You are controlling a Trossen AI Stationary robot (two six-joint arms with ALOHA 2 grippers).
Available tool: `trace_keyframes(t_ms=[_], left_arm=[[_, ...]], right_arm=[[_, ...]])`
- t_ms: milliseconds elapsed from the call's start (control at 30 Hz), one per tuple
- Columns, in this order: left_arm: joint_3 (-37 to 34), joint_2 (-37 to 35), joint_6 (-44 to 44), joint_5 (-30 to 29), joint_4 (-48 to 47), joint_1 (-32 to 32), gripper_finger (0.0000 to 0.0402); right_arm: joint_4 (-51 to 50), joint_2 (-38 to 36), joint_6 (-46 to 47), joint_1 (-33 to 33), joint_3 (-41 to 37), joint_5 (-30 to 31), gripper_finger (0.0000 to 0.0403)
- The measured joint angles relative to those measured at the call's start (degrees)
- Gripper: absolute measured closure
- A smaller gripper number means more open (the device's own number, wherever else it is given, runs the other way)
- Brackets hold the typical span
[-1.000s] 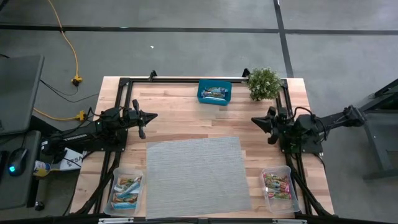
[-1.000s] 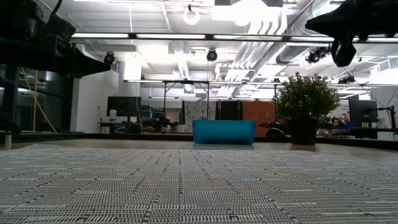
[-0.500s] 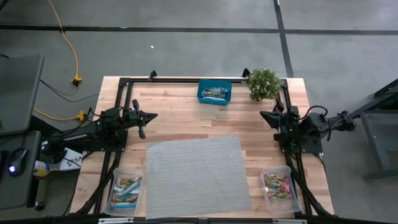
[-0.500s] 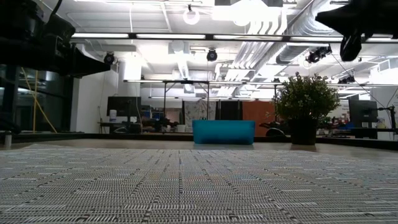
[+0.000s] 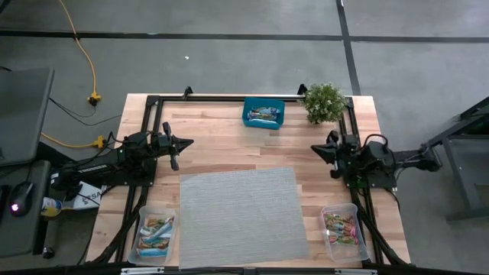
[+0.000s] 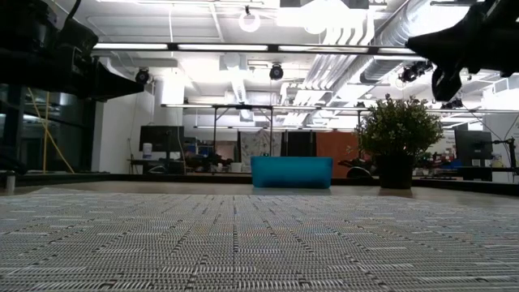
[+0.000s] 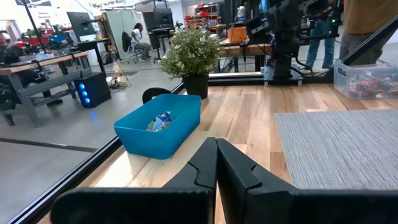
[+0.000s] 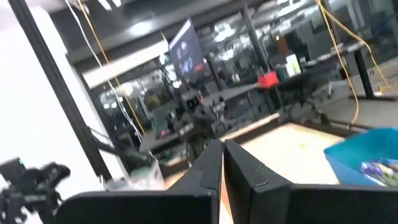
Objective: Pick and place Granola Bars by type
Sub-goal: Return to Home Position
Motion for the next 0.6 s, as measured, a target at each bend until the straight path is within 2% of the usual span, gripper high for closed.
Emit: trace_keyframes(t_ms=[267, 400, 600], left_arm=[[0.0, 0.0, 0.0, 0.0, 0.0, 0.0, 0.0401], [0.0, 0.0, 0.0, 0.0, 0.0, 0.0, 0.0401], [0.0, 0.0, 0.0, 0.0, 0.0, 0.0, 0.0401]], right_arm=[[-7.9, 0.0, 3.4, -8.3, 0.0, -10.6, 0.0403], [-11.7, 0.0, 4.0, -9.5, 0.1, -12.5, 0.0403], [-12.2, 0.3, -0.5, -9.4, 0.1, -13.9, 0.0403]])
